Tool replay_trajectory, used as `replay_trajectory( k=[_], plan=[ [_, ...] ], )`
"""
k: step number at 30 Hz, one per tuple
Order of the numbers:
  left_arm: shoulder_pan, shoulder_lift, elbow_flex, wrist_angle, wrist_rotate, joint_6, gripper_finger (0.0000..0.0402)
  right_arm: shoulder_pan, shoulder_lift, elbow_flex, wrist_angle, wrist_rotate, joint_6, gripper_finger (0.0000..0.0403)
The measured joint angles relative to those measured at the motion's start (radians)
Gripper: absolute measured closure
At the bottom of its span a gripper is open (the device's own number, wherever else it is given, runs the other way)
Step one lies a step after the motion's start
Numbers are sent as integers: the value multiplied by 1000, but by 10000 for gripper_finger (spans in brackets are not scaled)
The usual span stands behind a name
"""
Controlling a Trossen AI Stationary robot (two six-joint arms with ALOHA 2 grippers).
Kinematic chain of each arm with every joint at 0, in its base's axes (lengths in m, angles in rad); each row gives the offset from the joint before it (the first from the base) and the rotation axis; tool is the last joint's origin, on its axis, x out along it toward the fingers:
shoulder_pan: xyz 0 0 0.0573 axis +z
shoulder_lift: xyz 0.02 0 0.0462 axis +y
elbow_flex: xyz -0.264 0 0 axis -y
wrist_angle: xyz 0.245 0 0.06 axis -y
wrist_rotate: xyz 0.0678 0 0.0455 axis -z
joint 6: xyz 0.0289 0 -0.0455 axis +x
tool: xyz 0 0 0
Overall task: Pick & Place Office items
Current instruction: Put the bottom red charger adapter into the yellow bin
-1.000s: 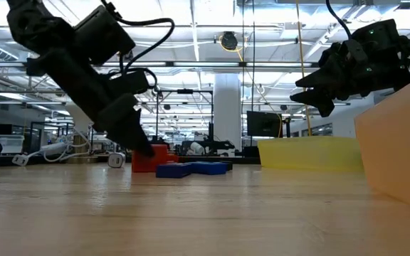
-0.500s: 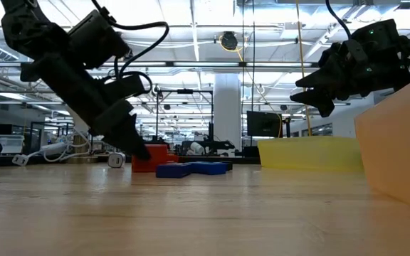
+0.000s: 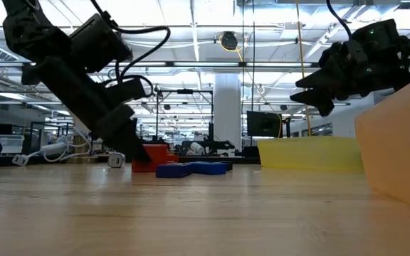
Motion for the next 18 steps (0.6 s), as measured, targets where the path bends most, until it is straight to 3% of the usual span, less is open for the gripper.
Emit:
replay_trajectory(
  k=[12,18],
  plan=[
    [0,61,1,56,1,-60,80,0,0,0,61,0,-8,190],
    [0,61,1,44,2,-1,80,0,0,0,60,0,-8,190]
  ],
)
